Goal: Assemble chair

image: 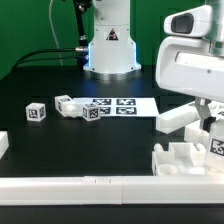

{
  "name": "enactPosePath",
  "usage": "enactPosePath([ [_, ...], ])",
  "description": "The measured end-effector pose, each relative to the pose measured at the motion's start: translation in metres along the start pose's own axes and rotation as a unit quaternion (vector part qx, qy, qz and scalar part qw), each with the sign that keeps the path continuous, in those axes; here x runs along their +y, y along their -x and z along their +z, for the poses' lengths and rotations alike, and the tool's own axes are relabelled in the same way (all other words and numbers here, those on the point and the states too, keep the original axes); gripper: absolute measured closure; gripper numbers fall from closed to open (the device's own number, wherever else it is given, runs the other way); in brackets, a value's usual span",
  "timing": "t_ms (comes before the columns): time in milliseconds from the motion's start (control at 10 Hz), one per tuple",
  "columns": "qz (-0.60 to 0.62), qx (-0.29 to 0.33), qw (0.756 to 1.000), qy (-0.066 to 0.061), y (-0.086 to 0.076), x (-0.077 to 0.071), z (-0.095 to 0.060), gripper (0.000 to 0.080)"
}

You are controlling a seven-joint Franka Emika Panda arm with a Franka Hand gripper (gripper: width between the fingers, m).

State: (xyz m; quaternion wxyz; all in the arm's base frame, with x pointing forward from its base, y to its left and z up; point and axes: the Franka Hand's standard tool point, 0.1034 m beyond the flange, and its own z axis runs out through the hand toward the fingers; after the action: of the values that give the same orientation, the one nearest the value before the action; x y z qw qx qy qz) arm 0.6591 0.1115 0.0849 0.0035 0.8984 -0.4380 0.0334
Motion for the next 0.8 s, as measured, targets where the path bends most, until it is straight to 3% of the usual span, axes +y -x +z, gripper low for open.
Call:
enactPosePath([
  [400, 0.245, -0.012, 0.969, -0.003, -0.0005, 0.0041, 0.0014, 0.0515],
  [600, 0.390, -0.011, 0.921, -0.009, 0.0046, 0.0023, -0.0001, 0.0515],
  [800, 0.455, -0.009, 0.890, -0.010, 0.0067, 0.0008, -0.0006, 0.0515],
])
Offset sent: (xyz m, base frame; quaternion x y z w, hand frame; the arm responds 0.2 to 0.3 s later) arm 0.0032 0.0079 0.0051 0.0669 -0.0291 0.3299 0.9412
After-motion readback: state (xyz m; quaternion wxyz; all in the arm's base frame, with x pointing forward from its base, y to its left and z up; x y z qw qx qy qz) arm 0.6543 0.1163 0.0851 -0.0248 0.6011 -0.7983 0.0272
